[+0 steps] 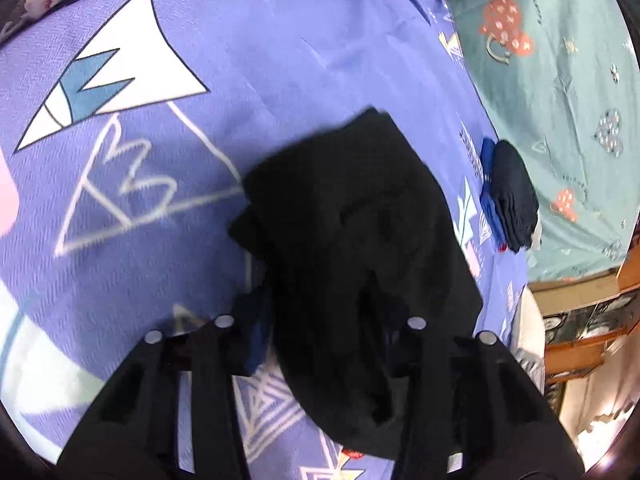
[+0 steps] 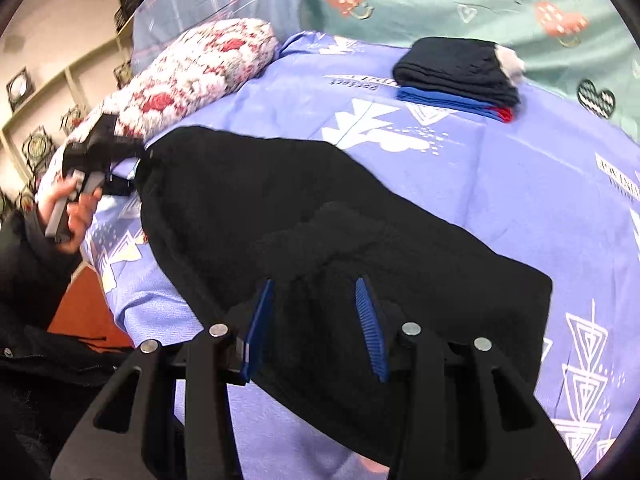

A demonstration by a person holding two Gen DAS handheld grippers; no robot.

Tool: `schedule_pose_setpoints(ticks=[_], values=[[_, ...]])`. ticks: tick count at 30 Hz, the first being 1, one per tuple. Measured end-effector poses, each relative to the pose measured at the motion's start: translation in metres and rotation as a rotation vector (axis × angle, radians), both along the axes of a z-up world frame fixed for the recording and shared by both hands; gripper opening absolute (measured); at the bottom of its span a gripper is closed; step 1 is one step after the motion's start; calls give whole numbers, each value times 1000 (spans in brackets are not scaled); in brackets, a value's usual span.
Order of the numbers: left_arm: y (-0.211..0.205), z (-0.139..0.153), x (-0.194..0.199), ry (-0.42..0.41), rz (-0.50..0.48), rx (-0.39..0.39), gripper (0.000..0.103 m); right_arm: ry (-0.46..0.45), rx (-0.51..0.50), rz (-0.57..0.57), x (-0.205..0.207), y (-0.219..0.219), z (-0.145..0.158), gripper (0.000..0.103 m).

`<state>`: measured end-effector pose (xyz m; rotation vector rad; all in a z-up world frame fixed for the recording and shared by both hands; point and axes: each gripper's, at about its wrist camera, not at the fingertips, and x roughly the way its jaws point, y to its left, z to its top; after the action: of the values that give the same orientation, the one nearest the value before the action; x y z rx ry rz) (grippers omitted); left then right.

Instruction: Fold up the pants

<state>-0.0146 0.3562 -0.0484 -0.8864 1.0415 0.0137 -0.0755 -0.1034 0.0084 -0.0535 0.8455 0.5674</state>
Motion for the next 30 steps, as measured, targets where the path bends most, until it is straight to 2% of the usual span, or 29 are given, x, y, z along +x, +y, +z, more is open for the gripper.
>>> schedule_pose_setpoints(ticks=[2, 4, 6, 8, 9, 10, 11, 12, 14, 16, 19, 20, 22, 24, 25, 26, 27, 28, 29, 30], values=[[-12, 1, -1, 22, -30, 12, 41, 5, 22, -23, 3, -11, 0, 43], [-17, 2, -2, 51, -7, 4, 45, 8, 44, -43, 4, -21, 1, 43], [-19, 3, -2, 50, -1, -29, 62, 7, 56, -50, 7, -28, 3, 43], [-21, 3, 4, 45, 17, -36, 63, 0, 66, -57, 6, -33, 4, 43], [-21, 2, 7, 38, 26, -35, 58, -1, 72, -59, 6, -35, 4, 43], [-21, 1, 10, 31, 33, -25, 48, 1, 78, -63, 5, -37, 3, 43], [-19, -5, 12, 26, 43, -41, 24, 2, 80, -66, 6, -39, 3, 43], [-18, -8, 11, 7, 51, -71, 20, 1, 83, -71, 6, -41, 2, 43], [-20, -4, 5, -40, 61, -61, 18, -9, 92, -92, 3, -51, 3, 43], [-36, 18, -4, -125, 40, 29, 17, -22, 101, -120, 1, -65, 5, 43], [-88, 67, -14, -266, -90, 195, 16, -33, 128, -200, 1, -100, 9, 43], [-124, 93, -21, -342, -186, 273, 16, -40, 140, -236, 2, -116, 12, 43], [-172, 120, -30, -420, -312, 328, 16, -53, 174, -295, 1, -144, 19, 43], [-246, 140, -42, -500, -495, 379, 16, -60, 213, -328, 1, -165, 26, 44], [-272, 139, -45, -507, -558, 391, 18, -65, 234, -335, 0, -173, 30, 45], [-309, 130, -45, -484, -653, 400, 29, -60, 266, -331, -1, -180, 33, 56], [-342, 112, -41, -431, -738, 419, 56, -39, 295, -318, 0, -183, 33, 75], [-362, 96, -37, -382, -790, 438, 69, -12, 320, -305, 1, -184, 30, 85], [-384, 71, -29, -313, -850, 466, 79, 20, 349, -301, 2, -185, 24, 93], [-398, 48, -25, -250, -888, 485, 78, 46, 370, -297, 3, -184, 18, 93]])
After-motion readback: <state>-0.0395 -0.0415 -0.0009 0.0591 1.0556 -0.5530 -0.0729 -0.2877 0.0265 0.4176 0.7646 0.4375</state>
